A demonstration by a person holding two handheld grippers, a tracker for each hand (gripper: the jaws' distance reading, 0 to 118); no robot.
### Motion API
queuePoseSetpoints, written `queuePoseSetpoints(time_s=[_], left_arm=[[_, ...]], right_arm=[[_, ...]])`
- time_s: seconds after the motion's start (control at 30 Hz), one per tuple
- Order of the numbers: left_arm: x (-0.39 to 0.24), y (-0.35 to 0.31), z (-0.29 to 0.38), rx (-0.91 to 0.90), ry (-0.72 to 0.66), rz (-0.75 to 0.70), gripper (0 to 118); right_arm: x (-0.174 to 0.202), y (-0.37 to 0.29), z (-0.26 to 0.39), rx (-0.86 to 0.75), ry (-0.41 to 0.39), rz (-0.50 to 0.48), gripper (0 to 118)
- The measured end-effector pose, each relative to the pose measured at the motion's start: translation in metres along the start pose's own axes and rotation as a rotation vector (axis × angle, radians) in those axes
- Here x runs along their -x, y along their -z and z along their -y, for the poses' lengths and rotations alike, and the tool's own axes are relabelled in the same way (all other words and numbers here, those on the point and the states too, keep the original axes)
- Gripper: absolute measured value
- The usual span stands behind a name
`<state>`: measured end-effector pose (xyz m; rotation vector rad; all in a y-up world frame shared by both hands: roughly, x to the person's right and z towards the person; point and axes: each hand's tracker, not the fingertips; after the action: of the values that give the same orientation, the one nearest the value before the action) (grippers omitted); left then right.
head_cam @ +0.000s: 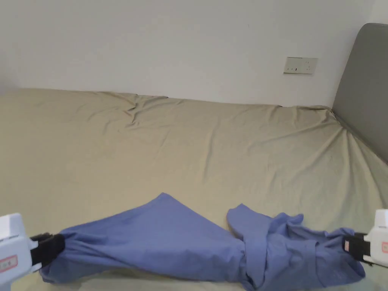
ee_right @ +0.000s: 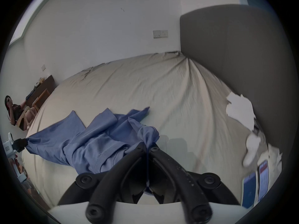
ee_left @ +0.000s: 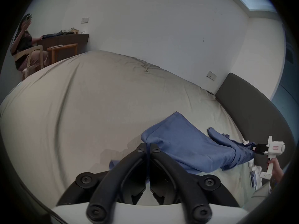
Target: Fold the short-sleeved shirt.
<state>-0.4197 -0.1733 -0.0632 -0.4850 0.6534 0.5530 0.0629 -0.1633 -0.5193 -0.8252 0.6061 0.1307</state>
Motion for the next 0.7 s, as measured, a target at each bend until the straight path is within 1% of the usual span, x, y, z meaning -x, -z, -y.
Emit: queuePoseSetpoints(time_s=[0.03, 0.1, 0.13, 0.23, 0.3, 0.37, 0.4, 0.43, 0.53, 0.6, 0.63, 0.67, 0.7], left_arm=[[0.002, -0.016, 0.013, 0.013, 0.006, 0.006, 1], [0.008, -0.047, 0.041, 0.041, 0.032, -0.002, 1], [0.009, -0.060, 0.051, 0.068, 0.049, -0.008, 1], [0.019, -0.103, 0.089, 0.104, 0.010, 0.000, 1], [0.028, -0.122, 0.110, 0.133, -0.027, -0.006, 1], [0.036, -0.137, 0.130, 0.152, -0.048, -0.017, 1], [0.038, -0.142, 0.138, 0.152, -0.044, -0.025, 1], [0.041, -0.143, 0.145, 0.192, -0.034, -0.037, 1], [0.044, -0.139, 0.164, 0.228, -0.057, -0.056, 1], [0.045, -0.133, 0.172, 0.251, -0.062, -0.069, 1], [0.043, -0.130, 0.175, 0.255, -0.065, -0.076, 1], [0.043, -0.126, 0.177, 0.269, -0.065, -0.071, 1], [0.044, -0.123, 0.177, 0.287, -0.063, -0.066, 8]], right_arm=[[0.001, -0.014, 0.014, 0.024, -0.009, -0.014, 2], [-0.003, -0.036, 0.046, 0.085, -0.022, -0.005, 2], [-0.006, -0.045, 0.059, 0.108, -0.019, -0.021, 2], [-0.015, -0.074, 0.099, 0.176, 0.013, -0.042, 2], [-0.020, -0.092, 0.124, 0.186, 0.007, -0.025, 2], [-0.021, -0.110, 0.149, 0.209, 0.037, -0.014, 2], [-0.023, -0.116, 0.159, 0.213, 0.038, -0.019, 2], [-0.025, -0.117, 0.166, 0.216, 0.034, -0.015, 2], [-0.021, -0.116, 0.189, 0.252, 0.033, 0.006, 2], [-0.017, -0.109, 0.194, 0.257, 0.001, 0.033, 2], [-0.015, -0.107, 0.197, 0.246, -0.001, 0.037, 3], [-0.015, -0.105, 0.198, 0.238, -0.008, 0.026, 8], [-0.026, -0.097, 0.194, 0.239, -0.024, 0.022, 25]])
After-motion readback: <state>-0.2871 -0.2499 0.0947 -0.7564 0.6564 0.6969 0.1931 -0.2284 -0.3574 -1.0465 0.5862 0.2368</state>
